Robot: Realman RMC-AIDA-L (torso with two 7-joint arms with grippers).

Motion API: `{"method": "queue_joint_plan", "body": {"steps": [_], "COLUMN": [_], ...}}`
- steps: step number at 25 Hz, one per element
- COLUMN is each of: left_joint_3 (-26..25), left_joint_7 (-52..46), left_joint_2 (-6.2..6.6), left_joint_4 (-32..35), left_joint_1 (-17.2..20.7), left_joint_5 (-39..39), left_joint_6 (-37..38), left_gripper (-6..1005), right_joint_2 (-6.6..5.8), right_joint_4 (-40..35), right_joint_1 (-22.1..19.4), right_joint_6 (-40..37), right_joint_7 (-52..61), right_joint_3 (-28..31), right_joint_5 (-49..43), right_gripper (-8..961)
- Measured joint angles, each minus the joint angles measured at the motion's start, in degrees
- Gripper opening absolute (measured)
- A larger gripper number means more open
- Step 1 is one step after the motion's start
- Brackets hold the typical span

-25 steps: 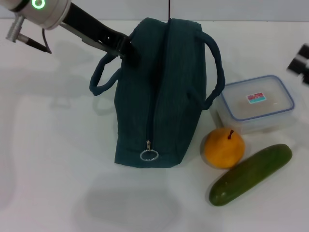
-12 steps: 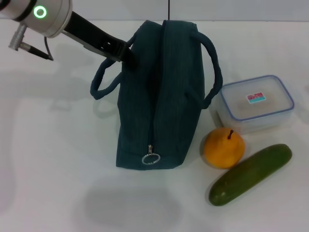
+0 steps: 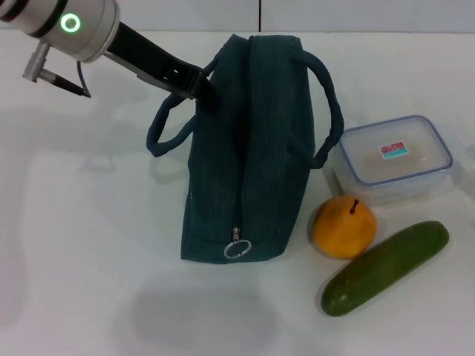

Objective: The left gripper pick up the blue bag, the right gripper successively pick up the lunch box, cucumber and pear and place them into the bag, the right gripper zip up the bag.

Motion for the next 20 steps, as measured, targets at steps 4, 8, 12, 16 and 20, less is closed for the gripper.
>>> {"method": "queue_joint_plan", "body": {"steps": [4,8,12,16,20], "left_joint_3": [0.1,0.51,0.53,0.53,0.52], "left_joint_7": [0.16,0.48,1.27,2.16,2.87], "left_joint_2": [0.01,0.14,0.19,0.08,0.05], "left_joint_4": [0.0,0.1,0.0,0.24,0.27], "left_joint_1": [-0.02,-0.1,-0.24,0.15,0.6], "left_joint_5": [0.22,0.28,0.36,0.3,0.03], "left_joint_6": [0.0,0.04,0.11,0.16,0.17], "left_gripper": [36,36,36,36,36], "right_joint_2": [0.07,0.25,0.32,0.4,0.41], "right_joint_4": [1.25,1.78,3.27,4.29,4.36], "right_joint_1": [0.38,1.39,3.68,5.08,5.38], "right_joint_6": [0.3,1.76,5.29,6.26,6.24], "right_joint_7": [3.51,6.01,6.54,7.33,8.04], "right_joint_3": [0.05,-0.37,-0.43,-0.42,-0.37], "right_joint_5": [-0.25,-0.92,-2.29,-3.07,-3.9], "right_gripper": [828,828,828,828,828]}}
